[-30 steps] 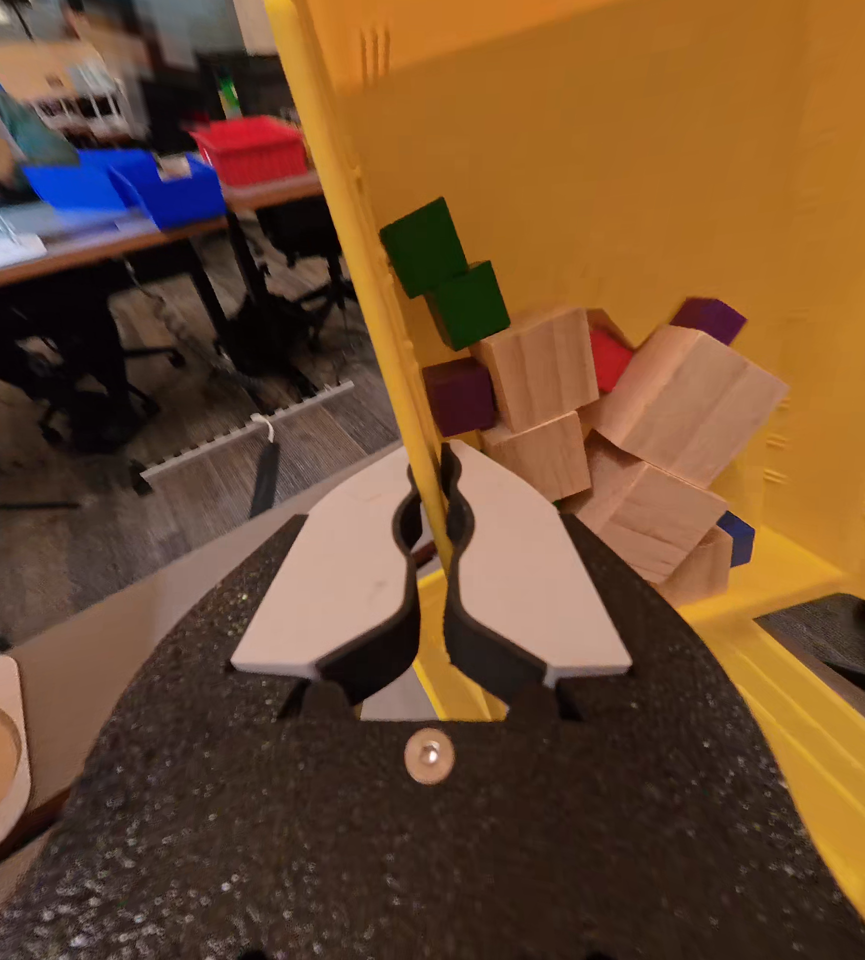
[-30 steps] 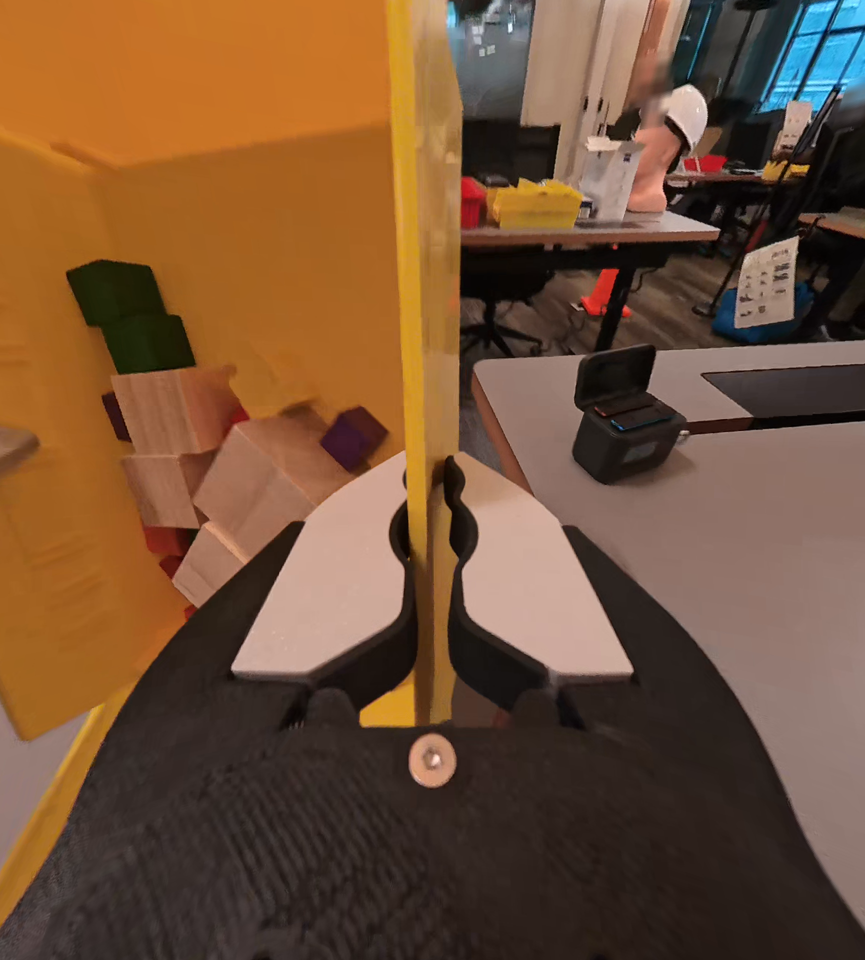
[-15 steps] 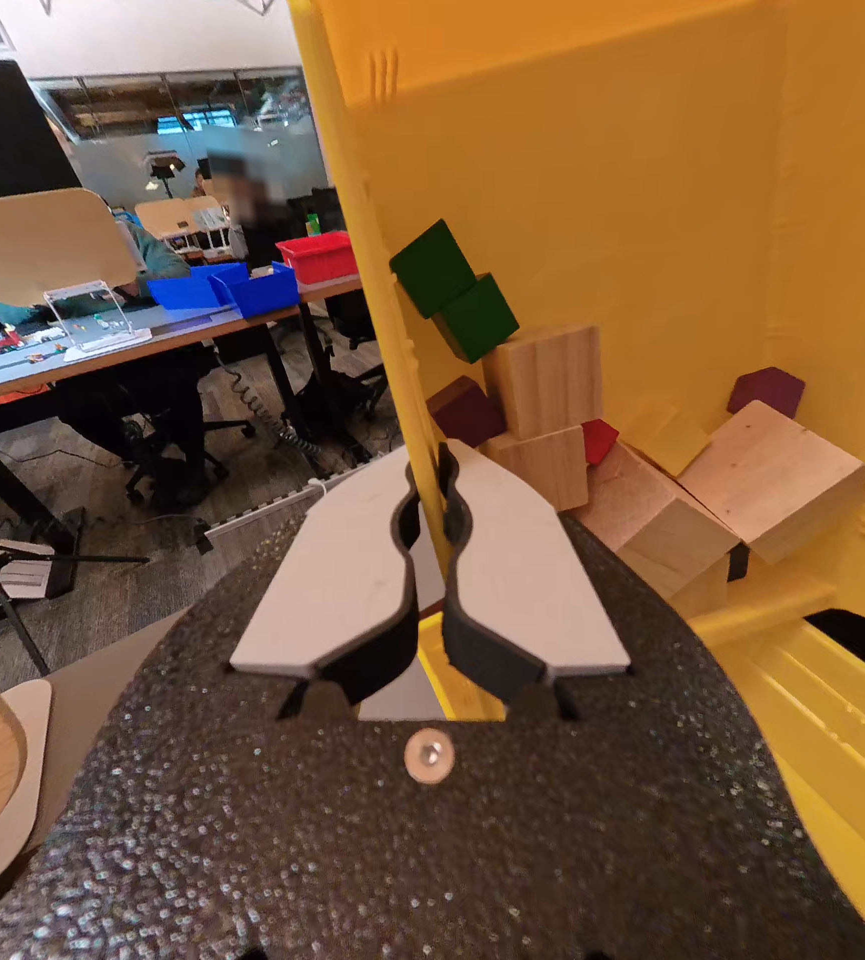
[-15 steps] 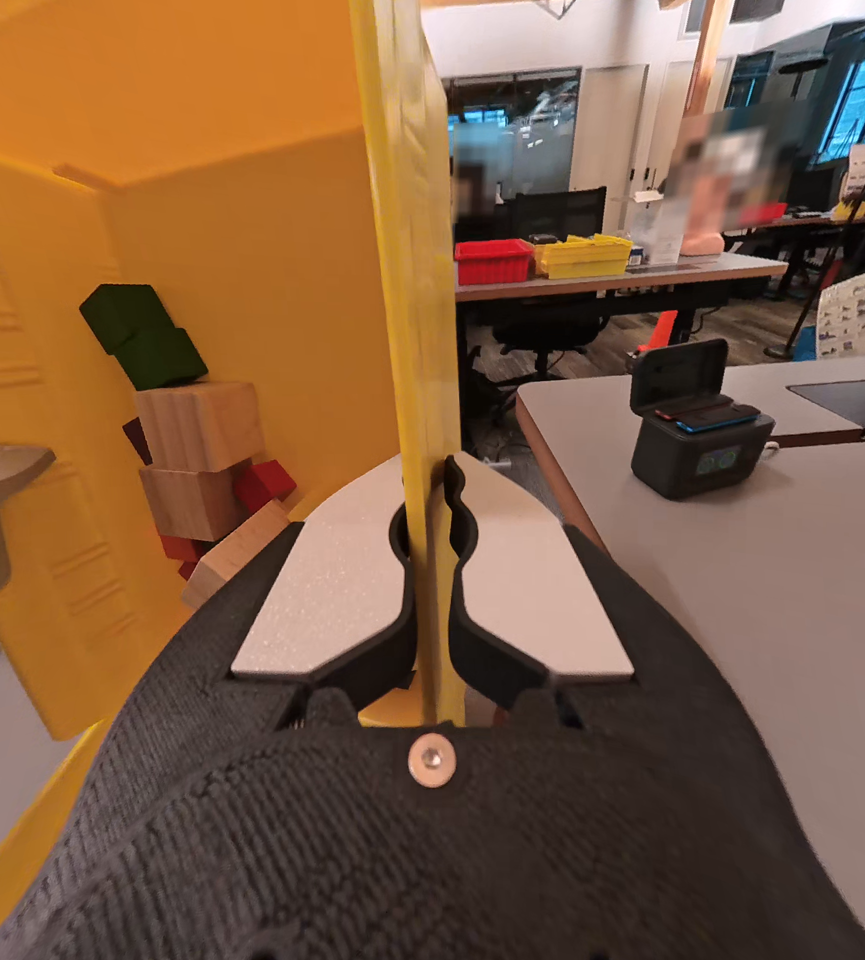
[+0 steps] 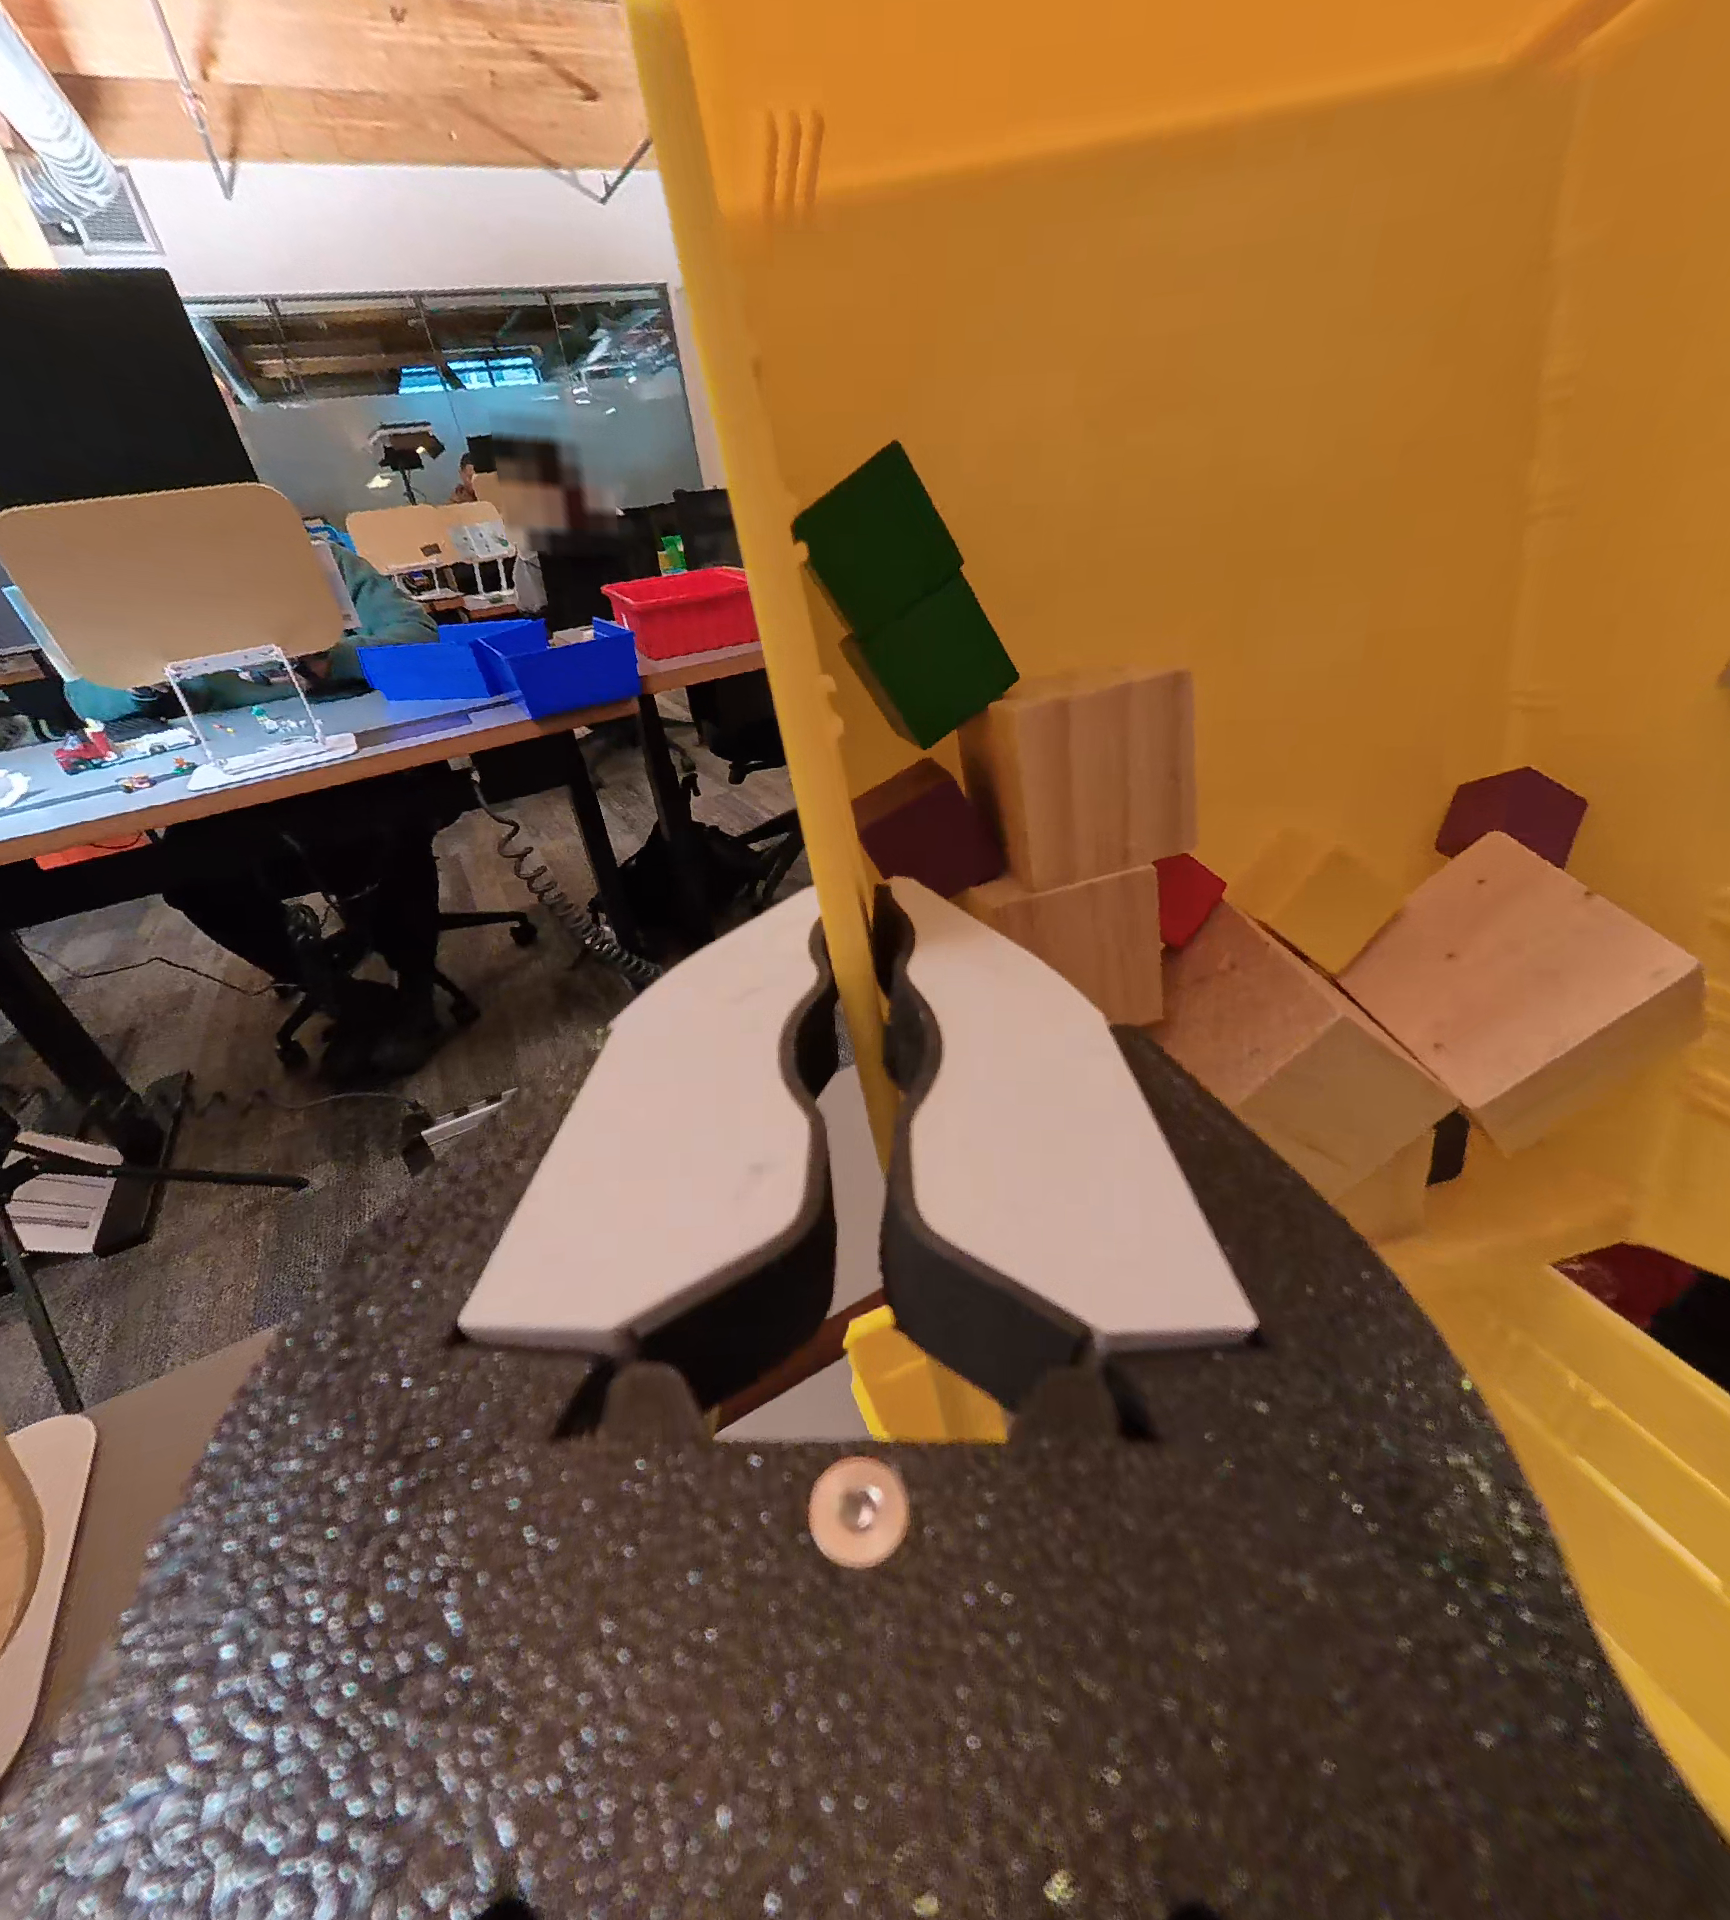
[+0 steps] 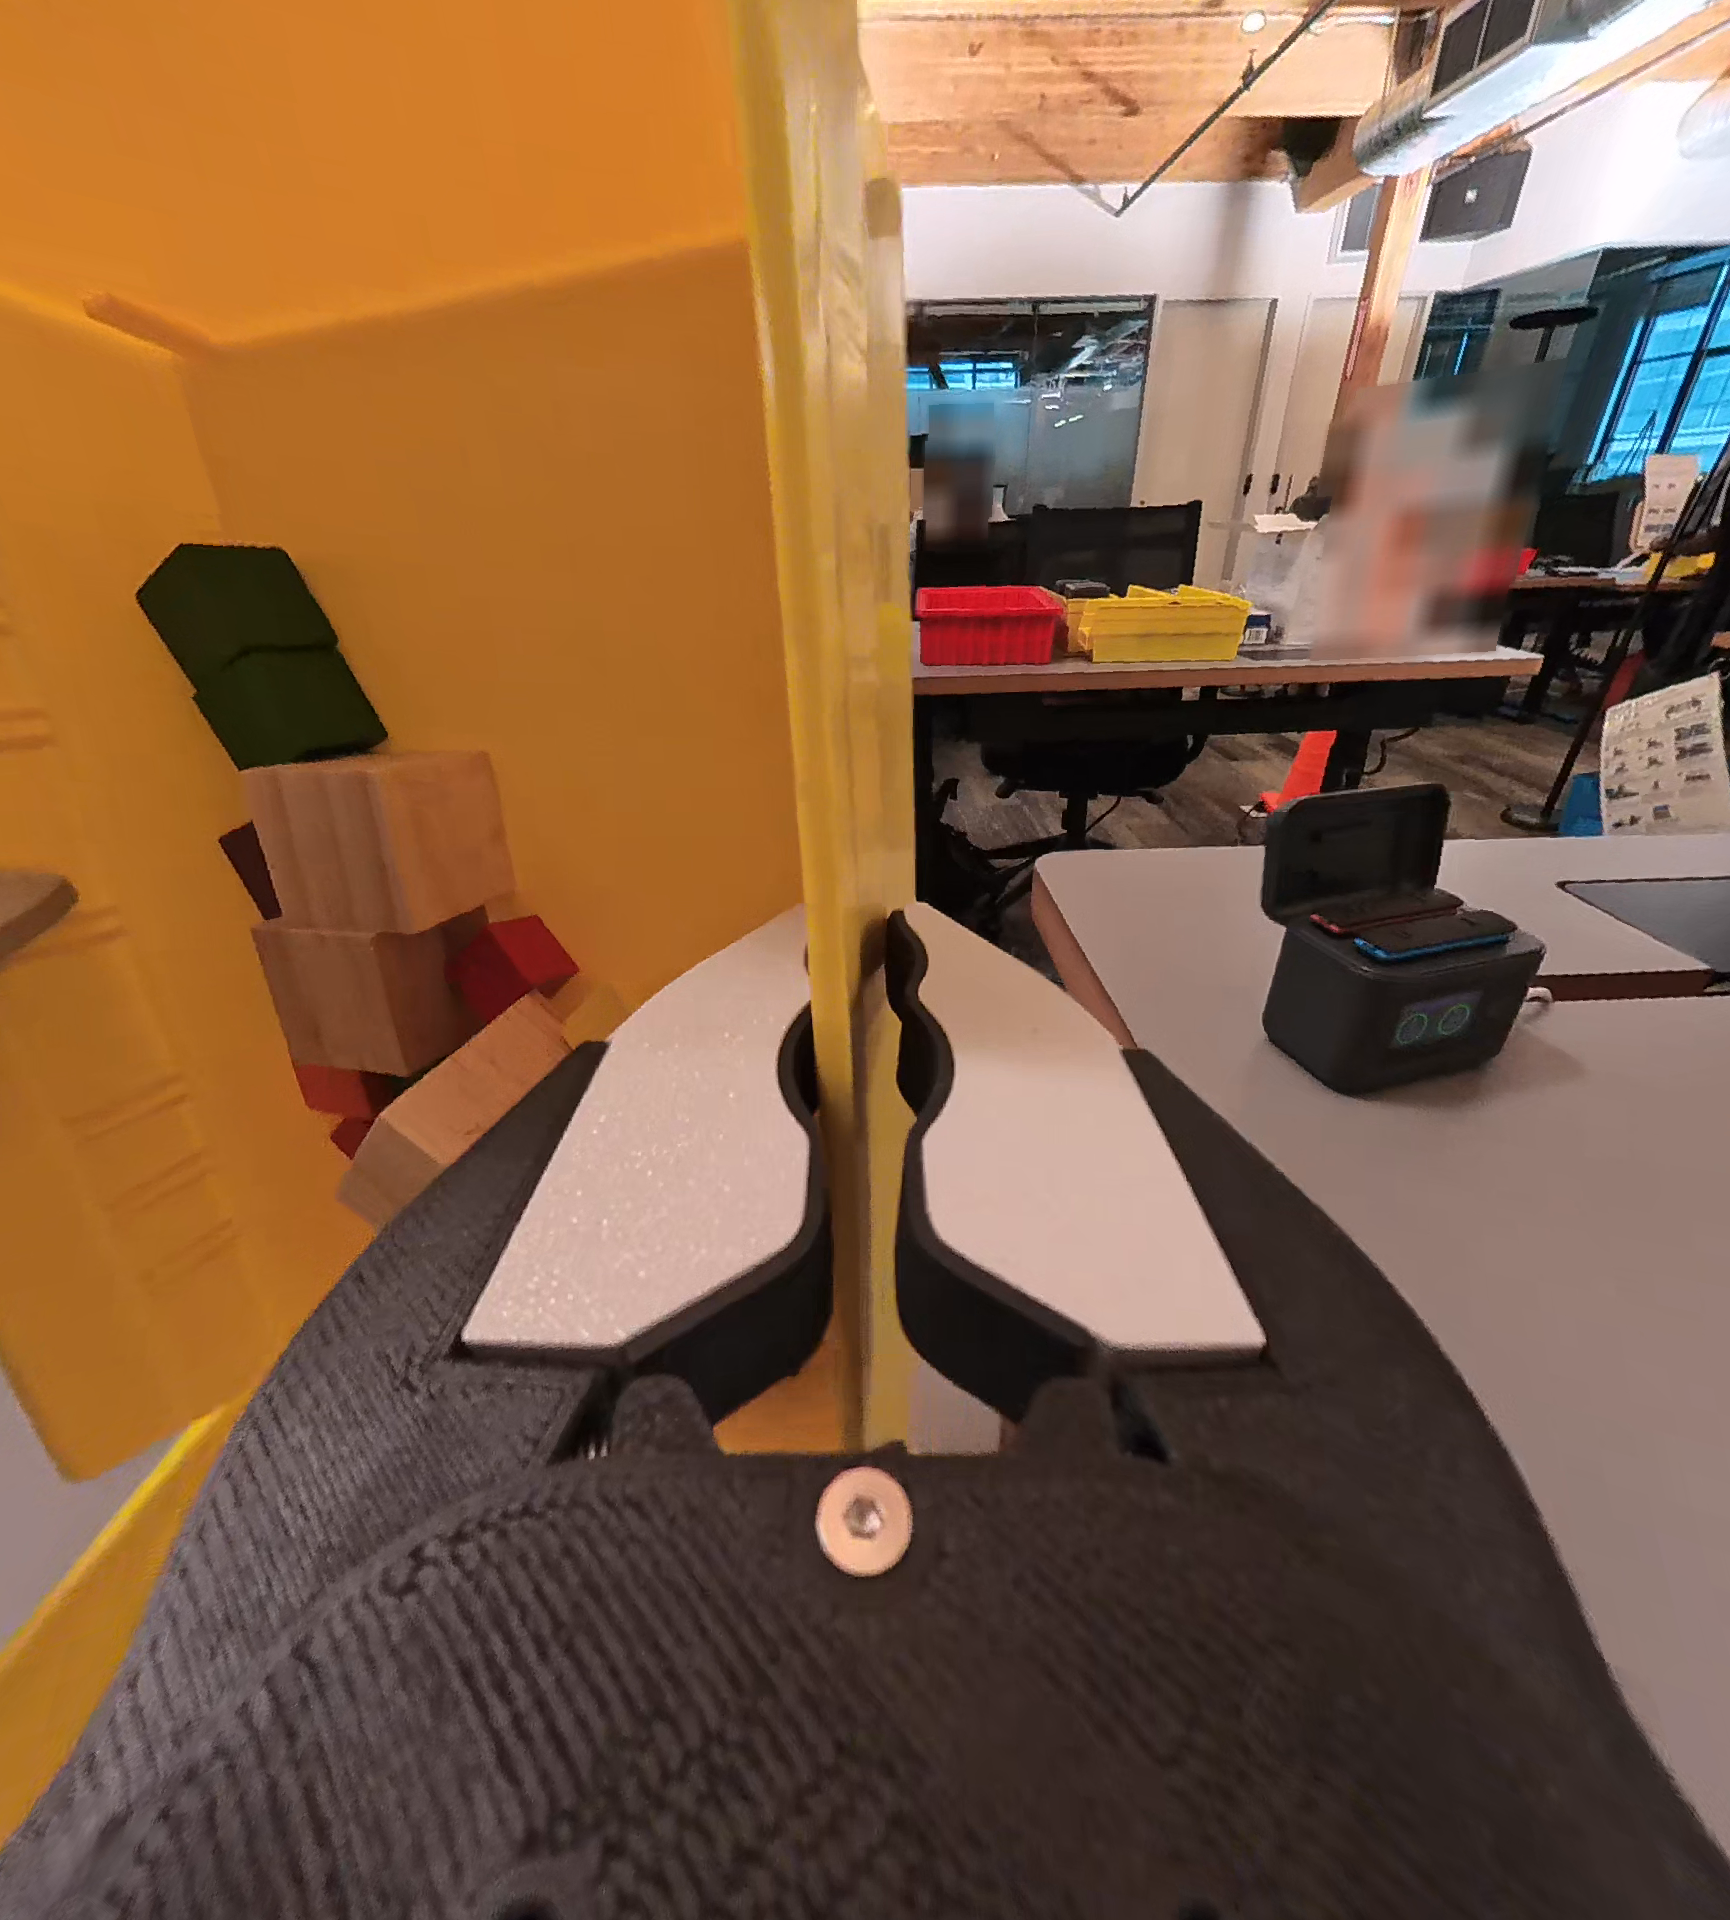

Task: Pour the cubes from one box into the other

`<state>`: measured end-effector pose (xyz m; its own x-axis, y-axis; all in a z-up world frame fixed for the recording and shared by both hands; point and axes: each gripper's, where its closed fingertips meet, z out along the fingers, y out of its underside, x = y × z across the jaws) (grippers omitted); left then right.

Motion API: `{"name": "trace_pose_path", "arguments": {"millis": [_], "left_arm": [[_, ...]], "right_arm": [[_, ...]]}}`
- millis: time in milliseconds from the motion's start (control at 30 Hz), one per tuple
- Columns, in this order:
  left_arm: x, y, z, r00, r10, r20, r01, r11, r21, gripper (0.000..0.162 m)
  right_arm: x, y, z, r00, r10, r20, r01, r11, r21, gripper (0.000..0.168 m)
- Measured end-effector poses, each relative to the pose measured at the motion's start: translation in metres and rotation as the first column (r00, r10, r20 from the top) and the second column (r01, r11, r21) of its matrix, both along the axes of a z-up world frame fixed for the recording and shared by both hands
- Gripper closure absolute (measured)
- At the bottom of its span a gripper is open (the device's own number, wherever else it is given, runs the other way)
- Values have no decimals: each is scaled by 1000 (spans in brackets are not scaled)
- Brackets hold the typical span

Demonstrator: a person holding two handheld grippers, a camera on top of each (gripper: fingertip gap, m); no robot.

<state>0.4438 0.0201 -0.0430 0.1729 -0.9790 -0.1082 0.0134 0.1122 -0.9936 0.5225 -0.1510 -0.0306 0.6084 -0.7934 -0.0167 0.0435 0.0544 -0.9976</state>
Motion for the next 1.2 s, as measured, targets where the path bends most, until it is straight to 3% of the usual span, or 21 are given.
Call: {"name": "trace_pose_path", "arguments": {"millis": [300, 700, 867, 1200], "left_arm": [[0, -6, -6, 1000, -16, 8, 16, 999, -37, 159], [-14, -4, 10, 988, -39, 148, 37, 999, 16, 158], [-10, -1, -1, 993, -48, 107, 48, 999, -1, 158], [-8, -10, -6, 988, -85, 128, 87, 996, -9, 155]], "right_arm": [[0, -5, -6, 999, -4, -43, 4, 1000, 12, 160], [-10, -3, 2, 998, 48, 29, -53, 974, 220, 160], [-8, -1, -5, 999, 37, 23, -40, 988, 149, 160], [-6, -7, -5, 998, 51, 27, -55, 983, 174, 159]]}}
